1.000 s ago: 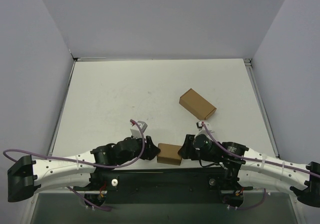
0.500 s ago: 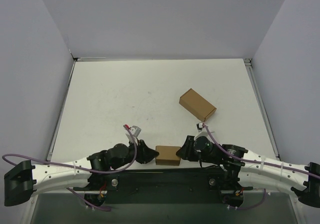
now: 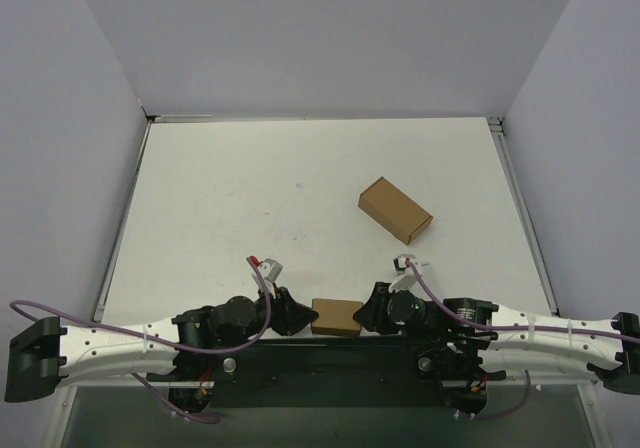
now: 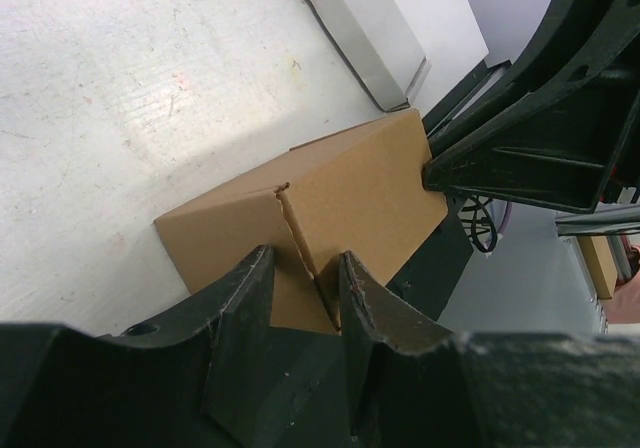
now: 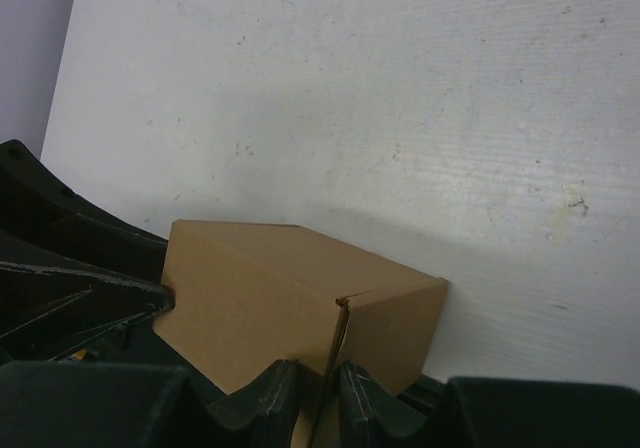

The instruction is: Fold the paper box

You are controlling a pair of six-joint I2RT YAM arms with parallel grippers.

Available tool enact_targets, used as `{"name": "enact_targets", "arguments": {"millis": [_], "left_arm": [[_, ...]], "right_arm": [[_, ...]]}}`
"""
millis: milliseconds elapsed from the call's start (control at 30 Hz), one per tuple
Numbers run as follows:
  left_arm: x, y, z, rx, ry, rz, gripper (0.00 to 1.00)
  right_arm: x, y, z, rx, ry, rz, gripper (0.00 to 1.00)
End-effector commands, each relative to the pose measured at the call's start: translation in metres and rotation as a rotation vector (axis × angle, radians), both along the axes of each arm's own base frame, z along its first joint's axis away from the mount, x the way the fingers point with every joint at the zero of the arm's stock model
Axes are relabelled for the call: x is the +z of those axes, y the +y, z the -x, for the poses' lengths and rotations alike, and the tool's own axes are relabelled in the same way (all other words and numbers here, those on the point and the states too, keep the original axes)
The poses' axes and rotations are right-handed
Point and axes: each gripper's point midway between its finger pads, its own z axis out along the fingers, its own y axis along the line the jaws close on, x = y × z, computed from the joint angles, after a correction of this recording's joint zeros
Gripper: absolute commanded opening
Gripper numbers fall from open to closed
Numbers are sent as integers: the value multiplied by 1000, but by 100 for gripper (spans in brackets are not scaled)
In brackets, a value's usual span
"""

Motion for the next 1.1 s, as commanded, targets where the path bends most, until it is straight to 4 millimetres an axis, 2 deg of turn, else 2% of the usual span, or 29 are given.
{"name": "enact_targets", "arguments": {"millis": [0,100,233,467,633,667,733,800,867,900,933,967,1000,1033,1067], "left_arm": [[-21,3,10,-35,28,-99,40],[-21,6,-3,36,16,-114,39],[-9,8,-26,114,-20,-118,39],[1,6,-50,115,-64,-123,39],[24,7,-82,149,-162,-112,39],[32,12,-97,180,-182,-102,39],[40,8,-104,147,-237,-100,38],[40,9,-114,155,-280,-138,36],[32,10,-115,139,-337,-189,35],[20,14,-109,124,-351,-213,35],[22,13,-106,124,-379,-188,35],[20,14,-103,120,-397,-183,35],[24,10,-90,95,-424,-160,35],[15,17,-87,114,-444,-173,35],[13,17,-82,109,-457,-173,35]], "right_arm": [[-14,-7,1,6,-8,69,20],[-5,-3,-9,-12,-55,76,20],[6,13,-25,-5,-90,45,21],[12,30,-57,-14,-110,28,22],[33,43,-94,-15,-174,0,22],[31,46,-101,18,-205,30,22],[42,53,-118,21,-255,8,21],[42,60,-123,68,-285,20,21],[39,64,-122,94,-294,25,21],[39,67,-120,106,-303,16,21],[33,68,-111,134,-304,23,21],[34,69,-104,151,-324,20,21],[33,65,-104,131,-353,45,21],[30,64,-99,147,-372,66,21],[25,65,-84,181,-385,80,21]]}}
